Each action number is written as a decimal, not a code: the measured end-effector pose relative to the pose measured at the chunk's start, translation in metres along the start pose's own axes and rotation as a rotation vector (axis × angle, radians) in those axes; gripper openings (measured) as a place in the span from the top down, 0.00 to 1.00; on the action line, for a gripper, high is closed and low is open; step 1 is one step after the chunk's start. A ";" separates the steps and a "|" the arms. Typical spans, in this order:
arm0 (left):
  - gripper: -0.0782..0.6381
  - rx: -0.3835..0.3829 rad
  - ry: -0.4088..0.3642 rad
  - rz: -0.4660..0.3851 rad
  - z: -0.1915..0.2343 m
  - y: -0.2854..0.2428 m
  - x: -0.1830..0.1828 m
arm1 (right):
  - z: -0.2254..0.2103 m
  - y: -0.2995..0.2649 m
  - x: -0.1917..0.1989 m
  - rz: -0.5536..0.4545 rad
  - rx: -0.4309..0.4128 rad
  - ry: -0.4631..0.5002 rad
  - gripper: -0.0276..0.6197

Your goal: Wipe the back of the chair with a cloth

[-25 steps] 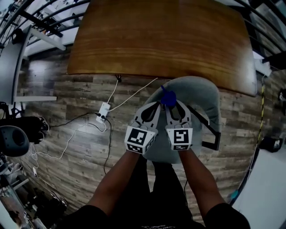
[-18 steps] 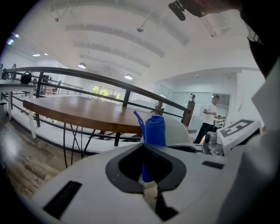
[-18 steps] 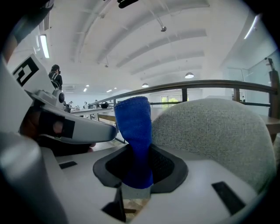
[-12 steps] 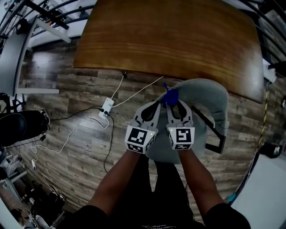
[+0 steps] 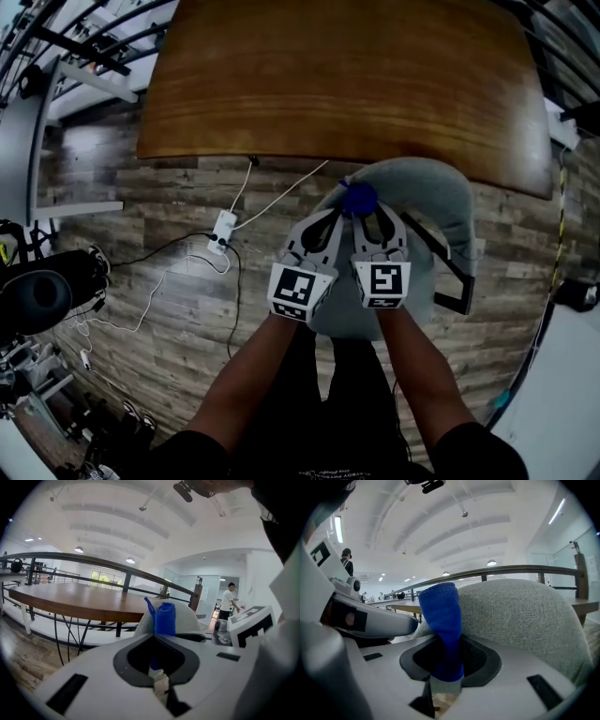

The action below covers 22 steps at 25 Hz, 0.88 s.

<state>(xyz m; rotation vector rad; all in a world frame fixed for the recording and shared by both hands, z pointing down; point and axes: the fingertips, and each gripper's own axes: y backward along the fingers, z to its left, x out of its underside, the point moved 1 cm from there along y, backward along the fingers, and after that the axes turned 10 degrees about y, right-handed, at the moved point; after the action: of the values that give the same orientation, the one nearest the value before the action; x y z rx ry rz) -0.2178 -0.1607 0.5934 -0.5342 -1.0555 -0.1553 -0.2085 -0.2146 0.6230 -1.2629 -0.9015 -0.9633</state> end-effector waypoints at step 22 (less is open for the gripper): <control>0.88 0.105 -0.072 0.060 -0.051 -0.057 0.016 | -0.093 0.021 0.041 0.047 0.168 -0.002 0.79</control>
<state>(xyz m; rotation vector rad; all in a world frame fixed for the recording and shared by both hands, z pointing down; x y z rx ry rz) -0.1907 -0.2330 0.6071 -0.4793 -1.1103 -0.0275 -0.1732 -0.3095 0.6452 -1.1376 -0.9300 -0.8320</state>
